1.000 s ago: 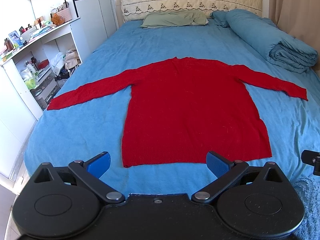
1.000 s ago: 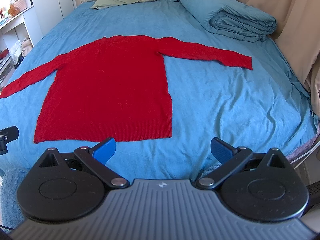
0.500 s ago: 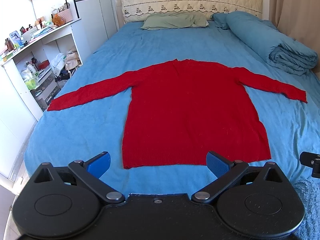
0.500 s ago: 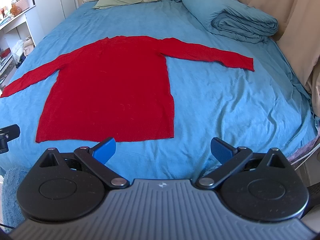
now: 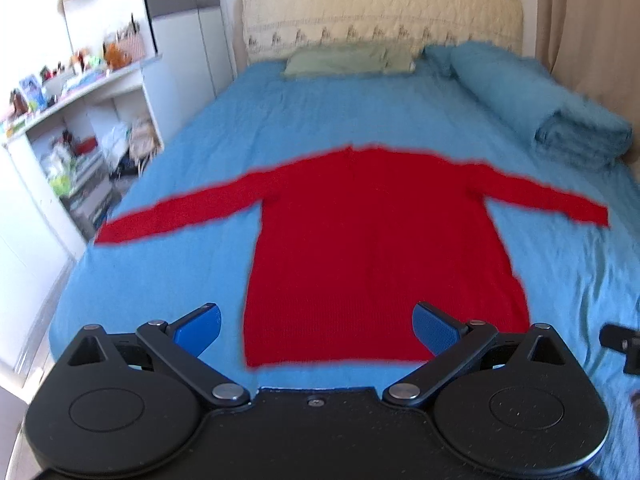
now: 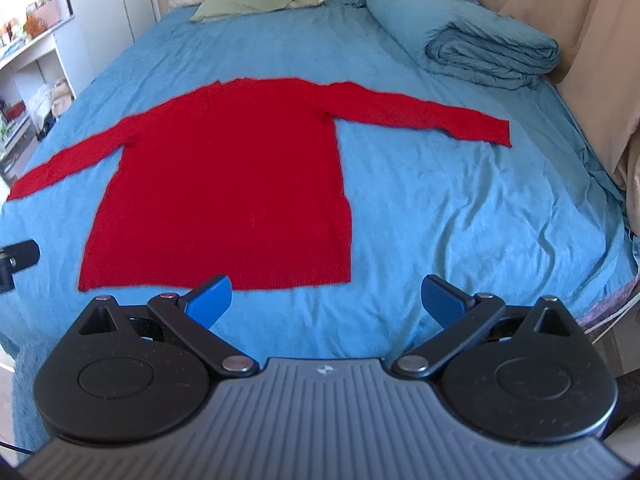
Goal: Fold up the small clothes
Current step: 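Grasp the sweater sleeve cuff with the right gripper and lift it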
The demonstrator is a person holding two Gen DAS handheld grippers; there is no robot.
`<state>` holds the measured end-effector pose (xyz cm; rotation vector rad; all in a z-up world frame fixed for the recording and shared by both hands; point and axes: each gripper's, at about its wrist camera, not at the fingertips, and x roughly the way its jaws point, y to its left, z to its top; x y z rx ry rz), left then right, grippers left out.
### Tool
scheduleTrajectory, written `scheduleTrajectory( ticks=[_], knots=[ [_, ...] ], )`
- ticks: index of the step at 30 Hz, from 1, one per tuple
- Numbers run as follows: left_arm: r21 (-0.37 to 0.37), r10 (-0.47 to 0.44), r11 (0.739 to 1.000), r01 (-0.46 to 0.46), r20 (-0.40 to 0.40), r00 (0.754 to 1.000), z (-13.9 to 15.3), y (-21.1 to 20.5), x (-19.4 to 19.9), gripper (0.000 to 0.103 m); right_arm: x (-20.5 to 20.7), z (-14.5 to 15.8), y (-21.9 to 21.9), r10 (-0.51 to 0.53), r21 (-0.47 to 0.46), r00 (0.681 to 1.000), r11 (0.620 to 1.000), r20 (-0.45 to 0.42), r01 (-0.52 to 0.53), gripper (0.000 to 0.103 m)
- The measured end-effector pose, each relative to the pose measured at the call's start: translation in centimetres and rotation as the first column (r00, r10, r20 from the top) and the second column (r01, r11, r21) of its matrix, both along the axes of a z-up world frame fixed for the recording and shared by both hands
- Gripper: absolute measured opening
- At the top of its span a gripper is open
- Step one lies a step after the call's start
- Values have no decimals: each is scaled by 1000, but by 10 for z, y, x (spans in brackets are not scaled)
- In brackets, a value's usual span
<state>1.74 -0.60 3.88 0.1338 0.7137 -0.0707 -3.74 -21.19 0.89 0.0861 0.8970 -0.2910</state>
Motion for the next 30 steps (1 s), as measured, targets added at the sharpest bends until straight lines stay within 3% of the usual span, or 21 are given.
scheduleTrajectory(
  ticks=[7,10,14,16,19,22,26,30],
  knots=[
    [-46,-115,992,121,115,987,34,-66,89,103,32,35,-66,-51,1,990,999,135,52,103],
    [-124,-167,975,184,131,977,41,-97,131,103,55,46,-111,-100,-12,974,994,201,104,103],
    [-235,-230,942,241,72,970,17,-139,196,103,92,43,-179,-159,-18,954,985,253,169,103],
    [-267,-251,930,253,39,967,1,-165,228,103,111,30,-215,-183,-12,948,981,262,193,103],
    [-245,-268,935,257,-15,963,-36,-203,278,103,137,3,-269,-221,15,939,974,264,225,103],
    [-253,-268,935,247,-51,962,-56,-229,308,103,160,-35,-319,-286,90,925,958,251,272,103],
    [-205,-271,947,247,-99,957,-109,-272,359,103,189,-89,-379,-362,152,903,930,233,334,103],
    [-215,-276,946,241,-151,949,-155,-296,396,103,214,-143,-421,-403,195,893,909,200,367,103]
  ],
)
